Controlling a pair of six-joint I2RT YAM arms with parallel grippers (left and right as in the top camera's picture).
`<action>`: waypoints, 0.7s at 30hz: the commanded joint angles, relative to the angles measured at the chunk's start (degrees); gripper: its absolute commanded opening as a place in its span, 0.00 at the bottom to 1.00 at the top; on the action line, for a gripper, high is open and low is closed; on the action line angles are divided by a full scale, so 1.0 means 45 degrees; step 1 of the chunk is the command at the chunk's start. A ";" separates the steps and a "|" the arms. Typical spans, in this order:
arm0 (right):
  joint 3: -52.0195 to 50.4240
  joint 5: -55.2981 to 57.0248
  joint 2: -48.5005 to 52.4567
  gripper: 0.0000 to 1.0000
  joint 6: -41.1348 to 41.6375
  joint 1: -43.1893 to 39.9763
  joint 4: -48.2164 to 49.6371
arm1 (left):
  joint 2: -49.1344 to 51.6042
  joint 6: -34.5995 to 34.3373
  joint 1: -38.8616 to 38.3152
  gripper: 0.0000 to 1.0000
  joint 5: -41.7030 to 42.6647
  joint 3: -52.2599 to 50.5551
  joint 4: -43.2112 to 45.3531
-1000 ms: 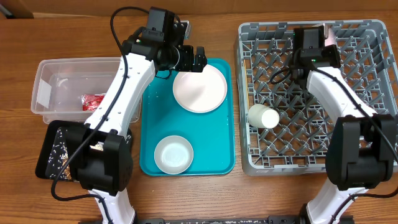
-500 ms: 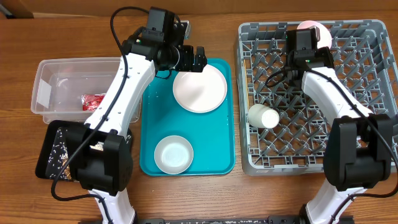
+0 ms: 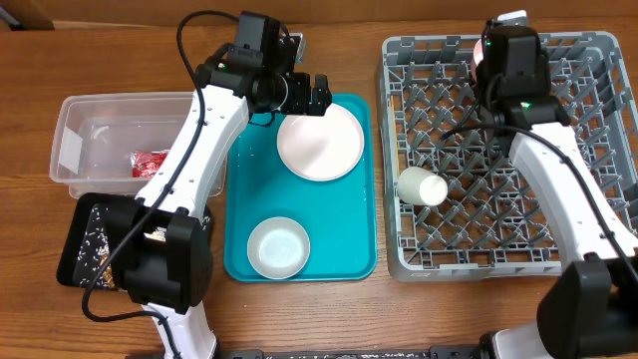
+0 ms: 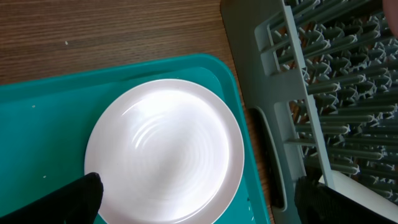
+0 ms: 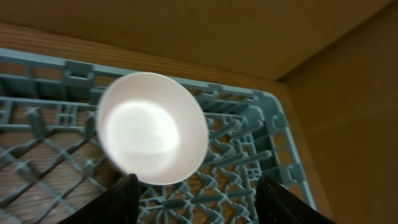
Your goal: Sort waste into correct bins and load items into the dishwasher
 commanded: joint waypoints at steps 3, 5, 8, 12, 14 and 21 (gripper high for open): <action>0.0034 -0.2565 -0.0092 0.61 0.0461 0.0029 0.0005 | -0.0228 0.0287 -0.0087 1.00 -0.0083 0.0355 0.0000; 0.0034 -0.3055 -0.0092 0.55 0.0471 0.0029 0.0000 | -0.0228 0.0287 -0.0087 1.00 -0.0083 0.0355 0.0005; 0.0034 -0.3298 -0.0068 0.54 0.0466 0.0029 0.0005 | -0.0228 0.0287 -0.0087 1.00 -0.0083 0.0355 0.0000; 0.0034 -0.3356 0.0010 0.55 0.0466 0.0005 0.0112 | -0.0228 0.0287 -0.0102 1.00 -0.0078 0.0355 0.0000; 0.0034 -0.3356 0.0083 0.55 0.0471 -0.0044 0.0214 | -0.0228 0.0287 -0.0097 1.00 -0.0083 0.0355 0.0000; 0.0034 -0.4993 0.1287 0.48 0.0520 -0.0690 0.0442 | -0.0228 0.0287 -0.0087 1.00 -0.0083 0.0355 0.0000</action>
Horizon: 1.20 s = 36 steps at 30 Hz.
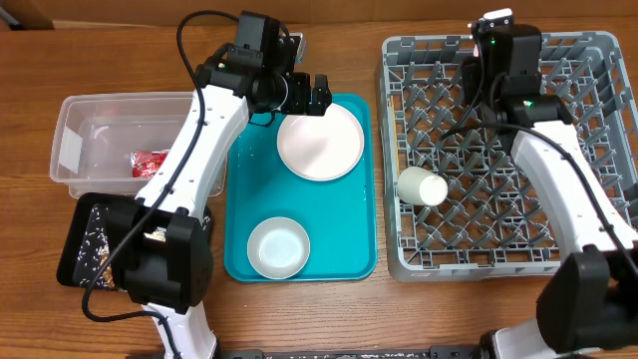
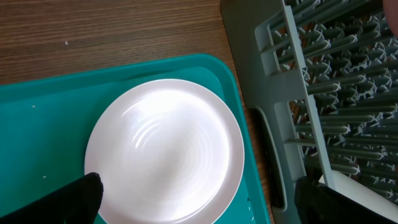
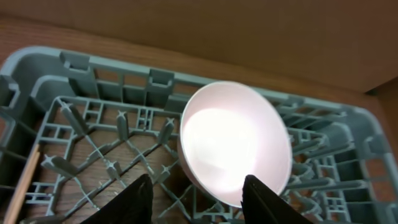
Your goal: Sort waste into correct bins and load items into the dishwasher
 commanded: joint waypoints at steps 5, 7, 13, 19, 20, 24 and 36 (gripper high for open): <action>0.0034 -0.1715 0.1336 0.44 0.0112 -0.0452 0.0194 | -0.0233 0.0287 -0.0087 1.00 -0.0083 0.0355 0.0005; 0.0034 -0.1715 0.1467 0.44 0.0112 -0.0457 0.0301 | -0.0233 0.0287 -0.0087 1.00 -0.0083 0.0355 0.0005; 0.0034 -0.1710 0.1520 0.38 0.0447 -0.0476 0.0301 | -0.0233 0.0287 -0.0078 1.00 -0.0083 0.0355 0.0005; 0.0024 -0.1656 0.1525 0.35 0.0714 -0.0772 0.1088 | -0.0233 0.0287 -0.0083 1.00 -0.0083 0.0355 0.0005; 0.0024 -0.1656 0.1525 0.35 0.0714 -0.0845 0.1311 | -0.0233 0.0287 -0.0078 1.00 -0.0083 0.0355 0.0005; 0.0024 -0.1671 0.1545 0.35 0.0714 -0.1098 0.1700 | -0.0233 0.0287 -0.0078 1.00 -0.0083 0.0355 0.0005; 0.0029 -0.2424 0.2118 0.42 0.0573 -0.1195 0.1540 | -0.0233 0.0287 -0.0078 1.00 -0.0083 0.0355 0.0005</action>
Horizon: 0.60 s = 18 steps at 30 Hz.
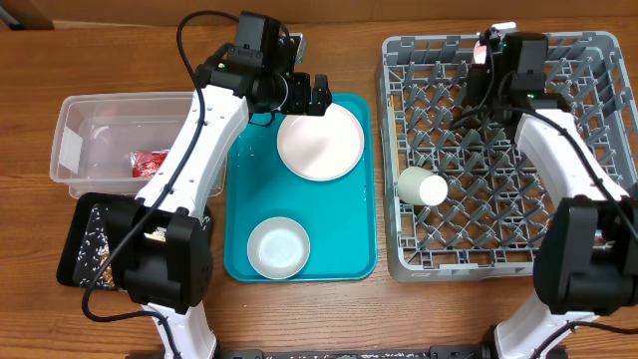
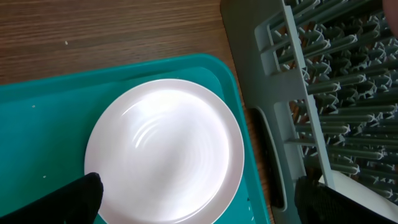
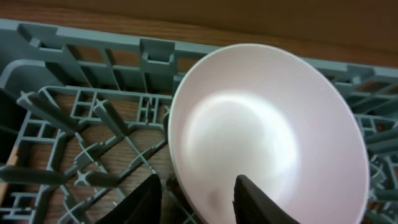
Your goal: Sort waste into correct bins and load items into the dishwasher
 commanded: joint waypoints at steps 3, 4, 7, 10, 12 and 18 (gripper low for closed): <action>0.0058 -0.0141 0.0015 0.42 -0.0015 0.0010 0.0627 | -0.0233 0.0287 -0.0078 1.00 -0.0083 0.0355 0.0005; 0.0121 -0.0141 0.0015 0.43 -0.0015 0.0010 0.0709 | -0.0233 0.0287 -0.0078 1.00 -0.0083 0.0355 0.0005; 0.0427 -0.0151 0.0015 0.43 -0.0010 0.0010 0.0714 | -0.0233 0.0287 -0.0078 1.00 -0.0083 0.0355 0.0005; 0.0777 -0.0155 0.0015 0.43 -0.0010 0.0039 0.0568 | -0.0233 0.0287 -0.0078 1.00 -0.0083 0.0355 0.0005; 0.0908 -0.0155 0.0015 0.42 -0.0015 0.0049 0.0471 | -0.0233 0.0287 -0.0078 1.00 -0.0083 0.0355 0.0005; 0.0865 -0.0170 0.0034 0.37 -0.0015 0.0044 0.0165 | -0.0233 0.0287 -0.0078 1.00 -0.0087 0.0355 0.0010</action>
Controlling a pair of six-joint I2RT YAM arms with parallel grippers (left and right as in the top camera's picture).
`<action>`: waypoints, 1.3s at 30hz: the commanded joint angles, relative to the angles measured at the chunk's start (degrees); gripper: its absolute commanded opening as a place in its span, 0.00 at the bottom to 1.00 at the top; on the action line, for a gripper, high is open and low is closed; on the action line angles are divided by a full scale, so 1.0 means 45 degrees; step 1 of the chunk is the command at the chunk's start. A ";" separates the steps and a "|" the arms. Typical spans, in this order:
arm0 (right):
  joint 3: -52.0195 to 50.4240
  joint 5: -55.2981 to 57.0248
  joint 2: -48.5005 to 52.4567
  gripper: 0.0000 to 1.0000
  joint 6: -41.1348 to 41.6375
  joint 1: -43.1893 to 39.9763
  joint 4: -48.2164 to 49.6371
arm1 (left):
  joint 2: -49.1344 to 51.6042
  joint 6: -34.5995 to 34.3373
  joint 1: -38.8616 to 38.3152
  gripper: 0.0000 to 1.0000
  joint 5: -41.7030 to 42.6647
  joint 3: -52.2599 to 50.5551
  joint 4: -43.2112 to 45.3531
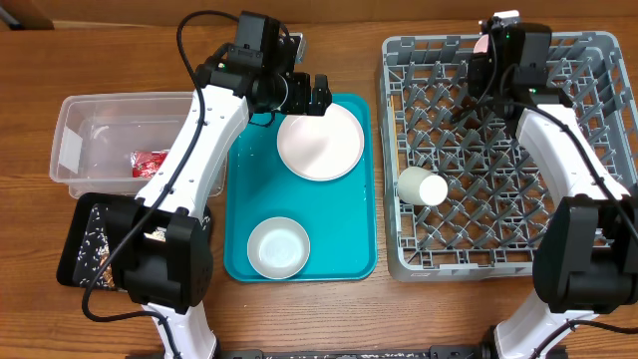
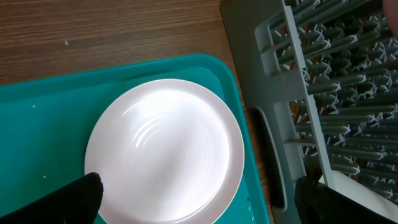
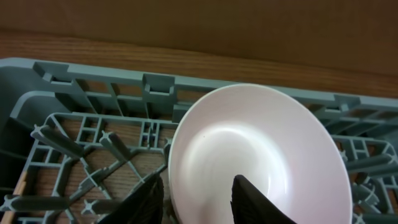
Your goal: Sort waste into correct bins and load items into the dishwasher
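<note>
A pinkish-white bowl stands on edge at the far wall of the grey dishwasher rack. My right gripper is shut on its left rim, one finger outside and one inside. From overhead the bowl is only a sliver beside the right gripper. A white plate lies on the teal tray. My left gripper hangs open just above the plate's near edge, fingers well apart and holding nothing.
On the tray a small white bowl sits in front of the plate. A white cup lies on its side in the rack. A clear bin holds a red wrapper. A black bin stands front left.
In the right wrist view the bowl and rack wall sit lower and the bowl looks slightly smaller. The finger gap is almost the same. The left arm and plate have not moved.
First my right fingers stood wide apart with the bowl beyond them at the rack's far wall. Then the gap was narrower and the view had turned. Later the bowl filled the view with its rim between the fingers, as now. The left gripper stayed open over the plate throughout.
</note>
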 commanded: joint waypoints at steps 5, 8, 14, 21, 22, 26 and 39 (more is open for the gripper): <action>0.0199 -0.0185 0.0233 0.38 -0.0282 0.0044 -0.0160 | -0.0228 0.0287 -0.0078 1.00 -0.0087 0.0350 0.0005; 0.0199 -0.0219 0.0437 0.38 -0.0311 0.0044 -0.0296 | -0.0228 0.0287 -0.0078 1.00 -0.0083 0.0350 0.0005; 0.0204 -0.0165 0.0612 0.38 -0.0311 0.0010 -0.0403 | -0.0228 0.0287 -0.0078 1.00 -0.0083 0.0350 0.0005; 0.0267 0.0520 0.0359 0.27 -0.0311 0.0010 -0.0350 | -0.0228 0.0287 -0.0078 1.00 -0.0087 0.0350 0.0005; 0.0267 0.0573 0.0321 0.13 -0.0311 0.0010 -0.0350 | -0.0228 0.0287 -0.0078 1.00 -0.0087 0.0350 0.0005; 0.0267 0.0612 0.0267 0.04 -0.0311 0.0010 -0.0403 | -0.0228 0.0287 -0.0078 1.00 -0.0087 0.0350 0.0005; 0.0267 0.0588 -0.1209 0.04 -0.0189 0.0024 -0.0913 | -0.0228 0.0287 -0.0078 1.00 -0.0083 0.0350 0.0005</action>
